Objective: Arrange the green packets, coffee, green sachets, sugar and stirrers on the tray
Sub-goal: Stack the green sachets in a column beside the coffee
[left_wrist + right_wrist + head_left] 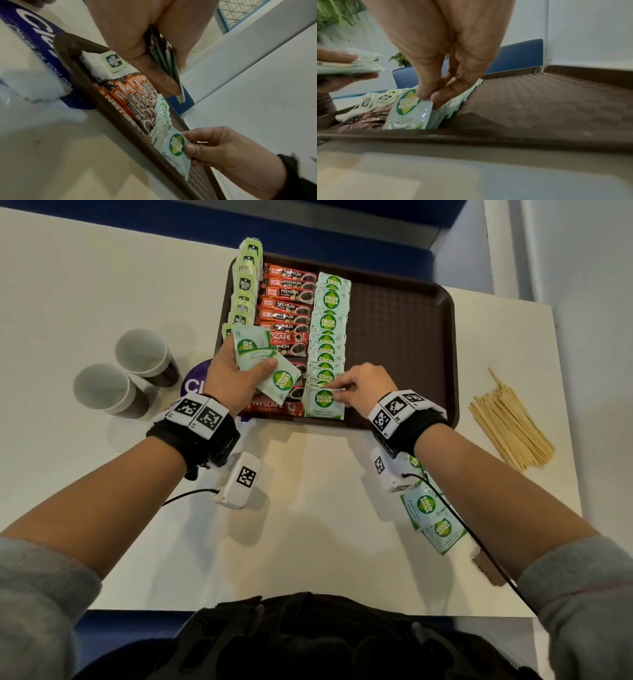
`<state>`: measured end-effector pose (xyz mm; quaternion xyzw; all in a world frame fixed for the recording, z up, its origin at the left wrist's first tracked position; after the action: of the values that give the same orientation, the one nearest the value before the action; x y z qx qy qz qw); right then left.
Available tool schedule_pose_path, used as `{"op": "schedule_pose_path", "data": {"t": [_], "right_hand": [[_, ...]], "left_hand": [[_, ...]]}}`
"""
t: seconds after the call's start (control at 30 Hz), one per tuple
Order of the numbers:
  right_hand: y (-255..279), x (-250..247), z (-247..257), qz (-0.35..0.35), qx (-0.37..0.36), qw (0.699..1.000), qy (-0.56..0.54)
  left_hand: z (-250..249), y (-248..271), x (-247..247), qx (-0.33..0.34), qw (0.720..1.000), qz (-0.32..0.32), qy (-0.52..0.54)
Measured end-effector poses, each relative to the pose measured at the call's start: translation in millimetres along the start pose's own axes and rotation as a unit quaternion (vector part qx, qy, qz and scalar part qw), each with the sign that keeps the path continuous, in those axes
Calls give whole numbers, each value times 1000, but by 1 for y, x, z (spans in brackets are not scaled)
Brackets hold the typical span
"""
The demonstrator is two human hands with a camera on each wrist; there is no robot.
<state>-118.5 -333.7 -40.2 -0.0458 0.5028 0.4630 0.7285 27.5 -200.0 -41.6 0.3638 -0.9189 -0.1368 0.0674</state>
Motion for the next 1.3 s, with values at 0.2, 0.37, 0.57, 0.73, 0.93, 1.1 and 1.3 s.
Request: {"op": "schedule_pose_path", "data": {"t": [0.2,0.37,0.57,0.73,0.93,1.1,1.3], "right_hand": [[-5,4,1,-11,-5,999,41],[-9,4,0,-32,-5,998,47],[-6,-4,-3,-79,-18,997,12],[-2,-19,13,-115,-38,989,-86],[-12,-7,29,-33,-19,973,-227],[-25,-21,29,-38,-26,971,-236],[-38,-45,32,-41,-74,981,-172]], "left_hand": [[4,1,3,-10,1000,2,-1],[6,1,2,-11,1000,-6,-12],[7,0,4,-9,999,6,-36],[7,2,15,-11,1000,18,-4],[-3,0,32,16,998,53,-3],[-8,-12,33,30,999,32,-31],[-10,-31,36,35,995,46,-82]]}}
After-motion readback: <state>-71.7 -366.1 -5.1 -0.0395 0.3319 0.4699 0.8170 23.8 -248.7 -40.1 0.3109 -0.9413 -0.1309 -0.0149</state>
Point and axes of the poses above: each hand's wrist, its own y-axis away from the middle knuckle, its own x-axis out of the palm, z = x × y, the point moved 10 cm from there along -y, towards the middle knuckle
